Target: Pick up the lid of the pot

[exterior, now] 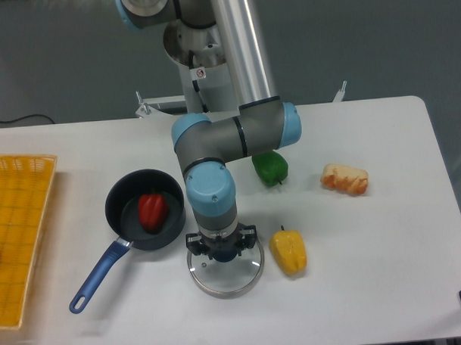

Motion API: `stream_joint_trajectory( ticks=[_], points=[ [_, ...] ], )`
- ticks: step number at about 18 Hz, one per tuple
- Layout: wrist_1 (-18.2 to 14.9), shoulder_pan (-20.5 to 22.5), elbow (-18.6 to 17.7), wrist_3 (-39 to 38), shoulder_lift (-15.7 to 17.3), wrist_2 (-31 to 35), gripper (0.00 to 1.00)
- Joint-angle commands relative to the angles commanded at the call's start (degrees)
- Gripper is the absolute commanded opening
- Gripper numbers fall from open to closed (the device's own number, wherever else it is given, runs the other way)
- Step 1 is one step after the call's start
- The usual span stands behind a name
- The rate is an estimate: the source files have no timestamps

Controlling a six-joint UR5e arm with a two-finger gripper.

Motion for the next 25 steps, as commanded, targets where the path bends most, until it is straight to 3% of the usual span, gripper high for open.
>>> stream_joint_trajectory(
  ticks=[5, 10, 14, 19, 25],
  points=[
    [-1.0, 0.0, 0.8, 1.6, 0.0, 0.1, 0.6],
    [-4.9, 0.0, 1.3, 6.7, 1.1, 0.2, 0.57],
    [-6.0, 0.0, 2.2, 7.6, 1.2, 0.2, 0.57],
    [-10.9, -0.1, 4.6, 9.0, 1.3, 2.6, 0.57],
    [-12.0, 0.0, 4.7, 17.1, 3.9, 2.5, 0.57]
  ],
)
